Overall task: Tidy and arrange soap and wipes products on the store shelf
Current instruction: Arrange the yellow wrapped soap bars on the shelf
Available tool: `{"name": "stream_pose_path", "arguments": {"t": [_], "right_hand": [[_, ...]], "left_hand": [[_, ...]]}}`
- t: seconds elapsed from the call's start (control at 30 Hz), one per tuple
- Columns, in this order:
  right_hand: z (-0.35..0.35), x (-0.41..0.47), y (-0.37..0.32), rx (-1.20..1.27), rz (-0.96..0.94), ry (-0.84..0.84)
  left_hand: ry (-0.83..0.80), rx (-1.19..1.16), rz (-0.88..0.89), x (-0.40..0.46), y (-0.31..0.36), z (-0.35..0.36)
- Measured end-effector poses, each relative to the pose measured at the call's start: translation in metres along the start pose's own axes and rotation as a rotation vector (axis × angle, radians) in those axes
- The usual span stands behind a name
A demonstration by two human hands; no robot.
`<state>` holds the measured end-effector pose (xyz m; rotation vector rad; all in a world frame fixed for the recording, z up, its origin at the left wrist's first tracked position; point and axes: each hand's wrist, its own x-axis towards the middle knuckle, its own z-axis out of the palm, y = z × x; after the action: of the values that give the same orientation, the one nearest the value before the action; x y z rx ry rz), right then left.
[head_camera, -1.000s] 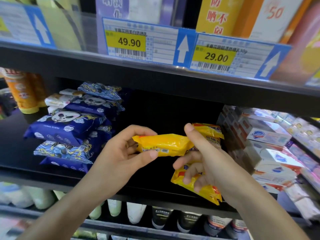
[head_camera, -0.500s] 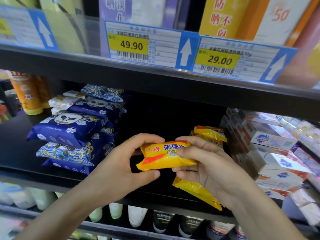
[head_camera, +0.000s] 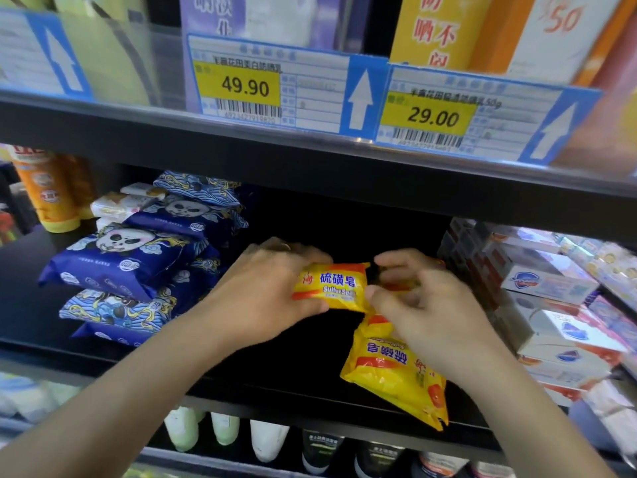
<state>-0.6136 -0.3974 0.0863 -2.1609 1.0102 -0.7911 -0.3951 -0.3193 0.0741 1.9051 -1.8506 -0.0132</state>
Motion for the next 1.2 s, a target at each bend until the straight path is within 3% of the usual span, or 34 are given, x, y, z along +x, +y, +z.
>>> {"name": "stream_pose_path", "arguments": {"t": [0.1, 0.23, 0.3, 0.4, 0.53, 0.63, 0.93, 1.2], "right_hand": [[-0.016, 0.013, 0.006, -0.115, -0.103, 0.185], [-0.036, 0.033, 0.008, -0.282, -0.098, 0.278], [-0.043, 0.045, 0.012, -0.474, -0.055, 0.186], [-0.049, 0.066, 0.016, -0.733, 0.057, -0.08], [-0.052, 0.088, 0.02, -0.717, 0.165, -0.362], [-0.054, 0.099, 0.025, -0.672, 0.205, -0.433], [-0.053, 0.111, 0.028, -0.74, 0.126, -0.437], [-0.049, 0.113, 0.02, -0.602, 0.129, -0.373]], "left_hand": [[-0.097, 0.021, -0.114, 0.034, -0.013, 0.006], [-0.19, -0.014, -0.15, 0.079, -0.036, 0.016], [-0.187, 0.007, -0.129, 0.094, -0.046, 0.027], [-0.205, 0.018, -0.142, 0.115, -0.059, 0.042], [-0.294, 0.004, -0.18, 0.143, -0.068, 0.055], [-0.317, -0.002, -0.173, 0.154, -0.074, 0.064], [-0.235, 0.019, -0.221, 0.17, -0.08, 0.087], [-0.097, -0.027, -0.239, 0.172, -0.084, 0.101]]}}
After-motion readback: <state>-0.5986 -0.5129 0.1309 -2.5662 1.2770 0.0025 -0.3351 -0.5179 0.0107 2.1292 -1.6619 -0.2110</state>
